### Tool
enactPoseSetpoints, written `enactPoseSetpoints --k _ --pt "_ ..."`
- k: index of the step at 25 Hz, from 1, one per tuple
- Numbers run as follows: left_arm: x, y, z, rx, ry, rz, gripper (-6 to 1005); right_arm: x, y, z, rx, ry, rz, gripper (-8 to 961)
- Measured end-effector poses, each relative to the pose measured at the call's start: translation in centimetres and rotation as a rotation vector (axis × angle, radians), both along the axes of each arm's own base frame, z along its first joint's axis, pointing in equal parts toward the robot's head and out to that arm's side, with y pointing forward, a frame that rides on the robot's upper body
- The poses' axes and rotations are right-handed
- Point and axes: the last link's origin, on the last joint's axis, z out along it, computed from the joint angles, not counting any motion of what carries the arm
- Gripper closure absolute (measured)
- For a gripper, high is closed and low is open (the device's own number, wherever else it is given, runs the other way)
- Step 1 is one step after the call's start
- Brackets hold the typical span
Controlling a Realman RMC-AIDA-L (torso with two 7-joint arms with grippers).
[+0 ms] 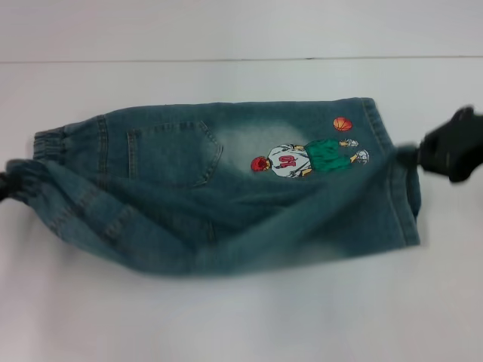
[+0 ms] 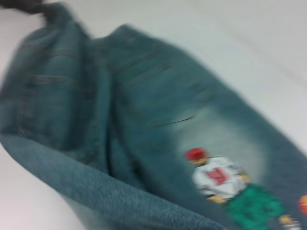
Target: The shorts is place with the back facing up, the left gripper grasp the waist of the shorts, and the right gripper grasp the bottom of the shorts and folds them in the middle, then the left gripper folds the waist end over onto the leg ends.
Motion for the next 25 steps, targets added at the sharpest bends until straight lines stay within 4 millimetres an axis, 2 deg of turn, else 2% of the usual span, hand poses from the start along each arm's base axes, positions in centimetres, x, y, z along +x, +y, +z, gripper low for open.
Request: enactPoseSetpoints --k 6,11,15,20,25 --pt "-0.3 1.8 0.6 0.066 0.037 0.08 953 0.7 2.5 1.3 0.208 0.028 -0.076 929" --pt "-0.2 3.5 0.1 0.101 0.077 0.122 953 1.6 4.6 1.5 0.353 0.054 -0.149 929" --pt "0.2 4.6 -0.8 0.113 0.099 0.138 954 2.7 6.2 0.6 0.414 0.065 -0.193 929" --pt "0.6 5.8 -2.2 0.106 0.123 0.128 947 3.2 7.1 -1.1 0.409 0.053 -0.2 928" --pt "1.3 6.8 -2.6 0.127 0.144 0.11 939 3.8 8.1 -2.5 0.448 0.006 -0.208 928"
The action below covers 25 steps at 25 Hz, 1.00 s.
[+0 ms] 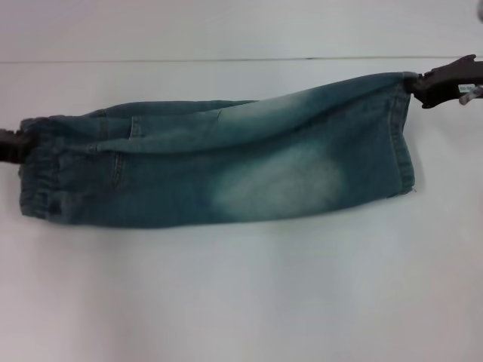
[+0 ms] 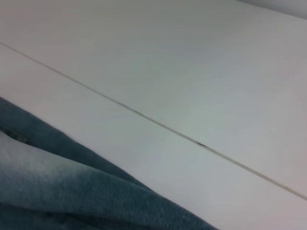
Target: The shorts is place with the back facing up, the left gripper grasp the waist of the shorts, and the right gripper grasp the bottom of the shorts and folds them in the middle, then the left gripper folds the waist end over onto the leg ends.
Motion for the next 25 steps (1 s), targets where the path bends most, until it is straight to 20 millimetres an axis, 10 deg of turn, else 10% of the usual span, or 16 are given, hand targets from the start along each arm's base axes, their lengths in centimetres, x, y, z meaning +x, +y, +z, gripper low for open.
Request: enactPoseSetpoints --k 25 --pt "1.5 3.8 -2.9 0.075 0.101 -0.039 898 -0.2 2.4 -1.2 0.108 -0.084 0.027 935"
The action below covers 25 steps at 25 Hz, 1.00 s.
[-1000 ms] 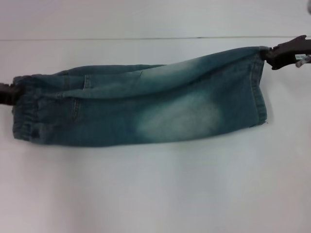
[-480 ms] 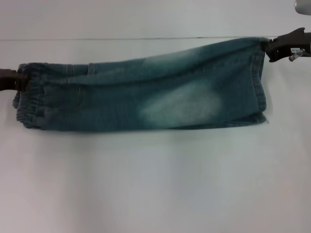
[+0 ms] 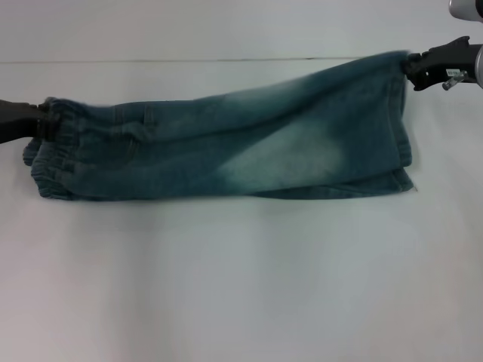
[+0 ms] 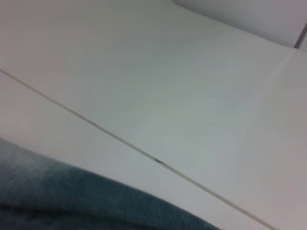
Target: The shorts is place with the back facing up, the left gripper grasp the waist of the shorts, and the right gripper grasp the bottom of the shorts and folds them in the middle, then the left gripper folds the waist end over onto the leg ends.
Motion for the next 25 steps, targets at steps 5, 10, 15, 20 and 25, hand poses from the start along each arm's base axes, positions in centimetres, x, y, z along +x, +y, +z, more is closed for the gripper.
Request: enactPoseSetpoints --k 5,10,15,20,25 --pt "-0.1 0.0 -0.3 0.0 0.02 -0.001 890 0.2 -0.2 -0.4 -0.008 0.001 -0.008 874" --pt "-0.6 -0.4 0.3 -0.009 0.068 0.001 674 0.6 -0.6 -0.4 -0.014 0.012 -0.03 697" --pt "-0.9 -1.9 2.4 0.022 0.048 -0.024 465 1.1 -1.9 0.5 -0.023 0.06 -0.016 419" --pt "-1.8 -5.2 3.8 0.052 -0.057 -0.114 238 0.8 -4.9 1.0 -0.078 0.23 0.094 199" --pt "-3.5 -8.6 3.5 0.02 -0.14 -0.182 92 2.1 -9.6 -0.4 -0.123 0.404 0.263 96"
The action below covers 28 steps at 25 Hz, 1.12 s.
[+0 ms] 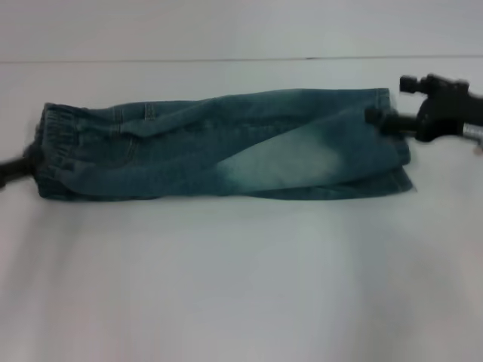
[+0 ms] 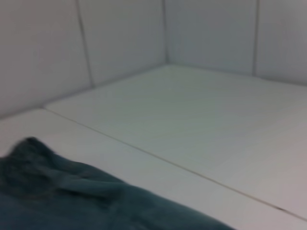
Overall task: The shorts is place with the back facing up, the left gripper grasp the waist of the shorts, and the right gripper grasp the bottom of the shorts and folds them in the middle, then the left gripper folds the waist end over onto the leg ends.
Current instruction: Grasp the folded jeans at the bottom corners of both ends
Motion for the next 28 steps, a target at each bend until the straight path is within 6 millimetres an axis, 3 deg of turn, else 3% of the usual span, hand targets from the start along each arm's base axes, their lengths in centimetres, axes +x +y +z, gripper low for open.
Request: enactPoseSetpoints --k 7,12,21,28 --pt "-2.4 -3.6 -0.9 -0.033 -0.022 -0.03 62 2.1 -3.7 -4.6 -0.008 0.066 0.139 14" --pt "-3.4 -4.7 -1.2 -0.055 0.0 -0.001 62 2.6 -6.3 -6.9 -0.037 0.089 0.216 8" --pt "-4.2 -3.4 -2.3 -0.038 0.042 0.045 68 1.8 -7.9 -9.1 -0.193 0.091 0.256 8" --pt "-3.0 -1.8 -3.2 -0.067 0.059 -0.014 76 1.4 -7.9 -9.1 -0.217 0.113 0.261 9"
